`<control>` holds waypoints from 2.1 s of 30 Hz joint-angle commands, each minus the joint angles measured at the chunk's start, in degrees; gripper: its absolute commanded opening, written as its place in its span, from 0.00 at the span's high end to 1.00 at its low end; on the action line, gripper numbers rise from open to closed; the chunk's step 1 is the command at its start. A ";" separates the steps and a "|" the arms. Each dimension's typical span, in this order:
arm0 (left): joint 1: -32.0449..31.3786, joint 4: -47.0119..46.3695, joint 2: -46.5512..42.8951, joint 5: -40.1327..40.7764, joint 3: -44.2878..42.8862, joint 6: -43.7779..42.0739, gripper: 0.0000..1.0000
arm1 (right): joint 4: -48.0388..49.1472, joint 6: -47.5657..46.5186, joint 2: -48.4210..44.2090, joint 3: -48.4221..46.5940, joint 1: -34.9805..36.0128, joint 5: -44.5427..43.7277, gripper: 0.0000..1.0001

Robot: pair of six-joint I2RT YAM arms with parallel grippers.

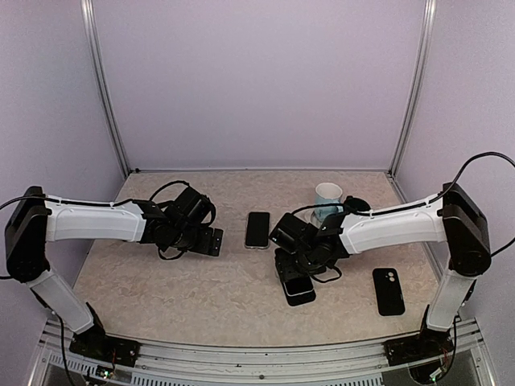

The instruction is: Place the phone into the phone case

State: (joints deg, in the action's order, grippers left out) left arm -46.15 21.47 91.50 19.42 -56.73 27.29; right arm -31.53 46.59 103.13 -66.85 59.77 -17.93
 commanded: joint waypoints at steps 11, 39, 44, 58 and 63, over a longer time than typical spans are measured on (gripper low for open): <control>0.43 0.01 0.45 0.40 0.25 -1.01 0.04 | 4.39 6.40 -2.15 5.76 0.82 0.32 0.74; 1.06 -0.38 1.13 -0.06 0.03 -1.71 0.04 | -3.43 5.28 -2.76 1.38 1.61 4.72 0.57; 1.15 -0.29 1.23 0.00 0.20 -1.80 0.03 | -3.02 4.94 -3.53 2.29 1.67 5.00 0.57; 1.24 -0.42 1.10 -0.41 0.21 -1.88 0.03 | -0.89 4.55 -0.33 2.84 0.70 3.92 0.30; 1.04 -0.88 1.23 -1.64 0.14 -2.36 0.04 | -3.54 3.03 -1.60 0.74 0.22 4.90 0.02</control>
State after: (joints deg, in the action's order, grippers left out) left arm -45.30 21.43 92.31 19.11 -56.73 26.39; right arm -33.26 51.05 102.10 -63.07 60.64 -12.86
